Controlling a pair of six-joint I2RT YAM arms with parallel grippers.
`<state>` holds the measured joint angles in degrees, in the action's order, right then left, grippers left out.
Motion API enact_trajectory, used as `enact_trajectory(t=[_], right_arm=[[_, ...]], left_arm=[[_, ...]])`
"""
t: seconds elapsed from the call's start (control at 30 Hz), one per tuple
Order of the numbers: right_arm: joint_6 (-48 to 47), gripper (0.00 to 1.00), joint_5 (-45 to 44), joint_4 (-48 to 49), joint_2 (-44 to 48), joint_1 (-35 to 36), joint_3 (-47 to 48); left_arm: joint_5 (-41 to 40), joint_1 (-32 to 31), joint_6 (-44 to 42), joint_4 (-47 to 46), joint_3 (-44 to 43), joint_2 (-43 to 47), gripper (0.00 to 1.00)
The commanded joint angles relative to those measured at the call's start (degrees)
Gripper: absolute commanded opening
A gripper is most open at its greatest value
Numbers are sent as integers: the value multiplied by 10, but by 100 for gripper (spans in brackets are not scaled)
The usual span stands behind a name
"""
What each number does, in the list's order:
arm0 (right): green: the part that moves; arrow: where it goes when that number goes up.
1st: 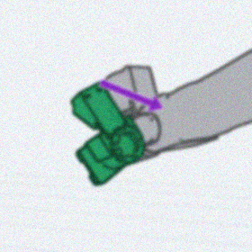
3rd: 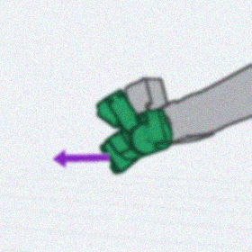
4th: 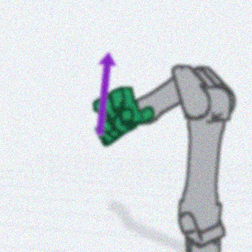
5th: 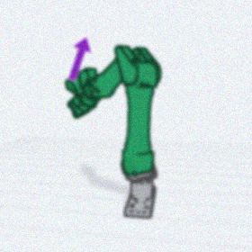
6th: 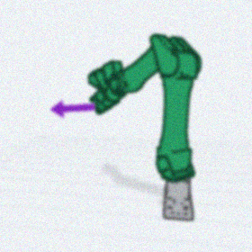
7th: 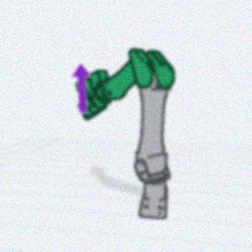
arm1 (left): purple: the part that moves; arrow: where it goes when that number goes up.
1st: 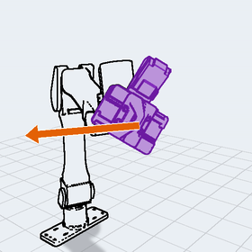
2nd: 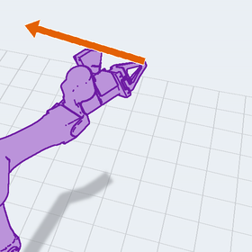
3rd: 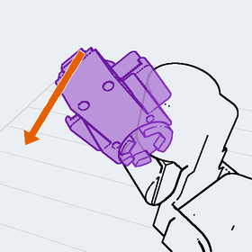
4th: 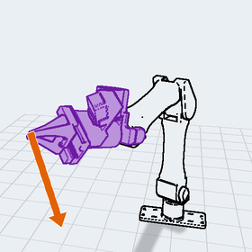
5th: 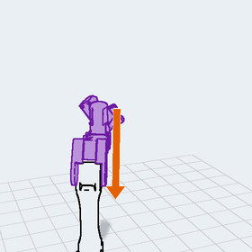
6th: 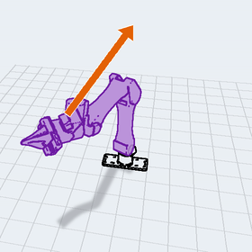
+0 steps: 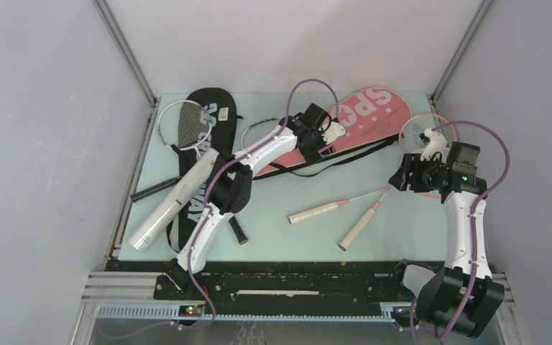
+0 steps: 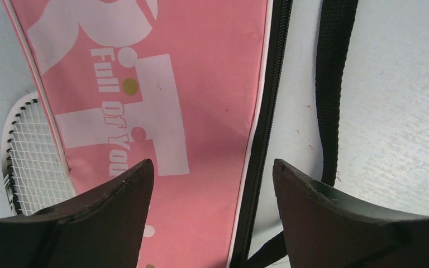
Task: Pack up the badminton gear
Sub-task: Pick up the racket bag from the center of the board.
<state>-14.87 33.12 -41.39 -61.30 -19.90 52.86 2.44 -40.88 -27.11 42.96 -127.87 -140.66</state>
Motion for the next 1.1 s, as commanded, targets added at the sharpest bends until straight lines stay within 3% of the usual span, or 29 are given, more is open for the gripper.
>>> enact_trajectory(t=[0.0, 0.27, 0.47, 0.6, 1.07], right_arm=[[-3, 70, 15, -3, 1, -4, 0], [-7, 70, 19, -6, 8, -6, -6], [-8, 70, 22, -6, 8, -7, -6], [-8, 70, 23, -8, 11, -7, -6], [-10, 70, 32, -10, 14, -8, -6]], left_arm=[[-38, -11, -25, -8, 12, 0, 80], [-29, -13, -39, -3, 33, 4, 74], [-23, -20, -35, -2, 54, 9, 77], [-45, -22, -30, -4, 65, 11, 72], [-90, -22, -11, -28, 93, 64, 17]])
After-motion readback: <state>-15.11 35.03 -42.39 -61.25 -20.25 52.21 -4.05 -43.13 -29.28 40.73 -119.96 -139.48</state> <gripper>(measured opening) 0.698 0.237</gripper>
